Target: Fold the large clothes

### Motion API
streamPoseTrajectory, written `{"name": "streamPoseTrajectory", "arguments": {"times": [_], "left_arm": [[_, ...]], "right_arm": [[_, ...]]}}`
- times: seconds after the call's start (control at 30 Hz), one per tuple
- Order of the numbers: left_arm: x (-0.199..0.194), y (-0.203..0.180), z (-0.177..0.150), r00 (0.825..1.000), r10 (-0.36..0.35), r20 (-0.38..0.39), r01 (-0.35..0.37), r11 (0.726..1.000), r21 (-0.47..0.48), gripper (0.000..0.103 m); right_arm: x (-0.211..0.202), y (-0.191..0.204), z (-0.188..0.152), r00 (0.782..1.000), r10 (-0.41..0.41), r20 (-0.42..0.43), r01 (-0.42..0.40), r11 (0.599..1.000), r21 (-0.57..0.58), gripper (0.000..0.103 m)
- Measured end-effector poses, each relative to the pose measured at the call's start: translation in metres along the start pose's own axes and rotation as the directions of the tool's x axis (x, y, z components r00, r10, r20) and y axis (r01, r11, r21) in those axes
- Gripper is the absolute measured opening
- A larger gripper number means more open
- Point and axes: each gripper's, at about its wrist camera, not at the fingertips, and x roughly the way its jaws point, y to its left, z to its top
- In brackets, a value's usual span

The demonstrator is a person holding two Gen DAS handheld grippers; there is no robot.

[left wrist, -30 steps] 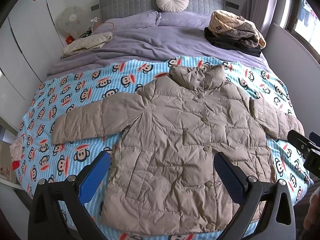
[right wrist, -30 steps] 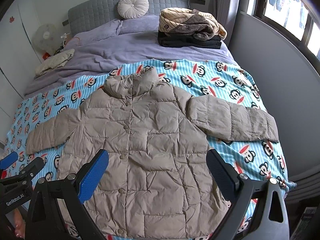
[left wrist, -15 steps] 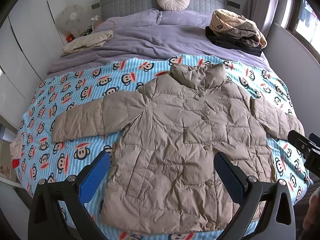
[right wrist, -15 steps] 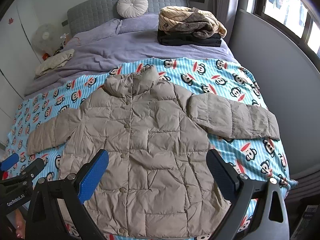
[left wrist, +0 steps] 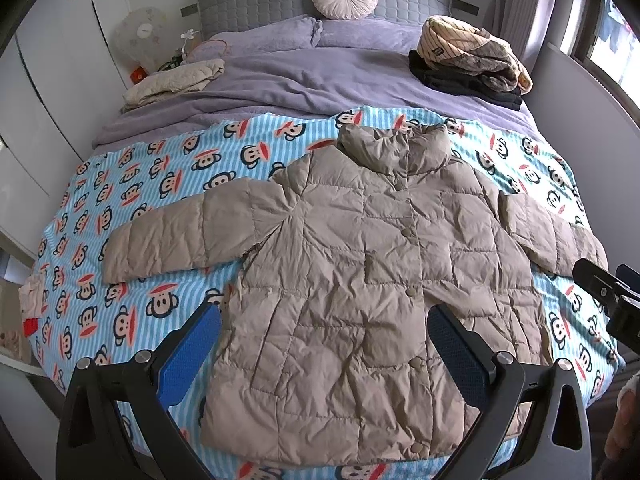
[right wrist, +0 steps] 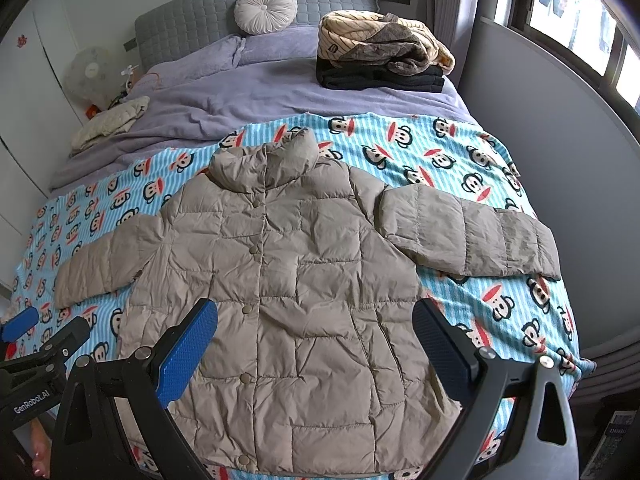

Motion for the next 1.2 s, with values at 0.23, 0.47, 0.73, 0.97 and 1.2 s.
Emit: {"name": "streamPoseTrajectory", "arguments": {"times": [0.23, 0.47, 0.73, 0.97, 1.2], "left_arm": [[0.0, 0.0, 0.001, 1.0, -0.001, -0.001, 0.001, 1.0, -0.002, 0.103], [0.0, 0.001, 0.001, 1.0, -0.001, -0.002, 0.001, 1.0, -0.002, 0.103], [0.002, -0.002, -0.007, 1.0, -0.016, -0.002, 0.016, 1.0, -0.002, 0.103], [0.001, -0.004, -0.009, 1.0, -0.024, -0.005, 0.024, 1.0, -0.001, 0.103], [0.001, -0.003, -0.002, 0.997, -0.074, -0.019, 0.074, 0.997, -0.007, 0.103]], "right_arm": [[-0.001, 0.001, 0.001, 1.0, 0.001, -0.001, -0.001, 1.0, 0.0, 0.099], [0.0, 0.0, 0.0, 1.0, 0.001, -0.002, -0.001, 1.0, 0.001, 0.099], [0.0, 0.0, 0.001, 1.0, 0.0, -0.003, 0.0, 1.0, 0.002, 0.099], [0.001, 0.0, 0.001, 1.0, 0.003, -0.004, -0.003, 1.0, 0.0, 0.099], [0.001, 0.0, 0.001, 1.0, 0.002, -0.005, -0.002, 1.0, 0.001, 0.099]]}}
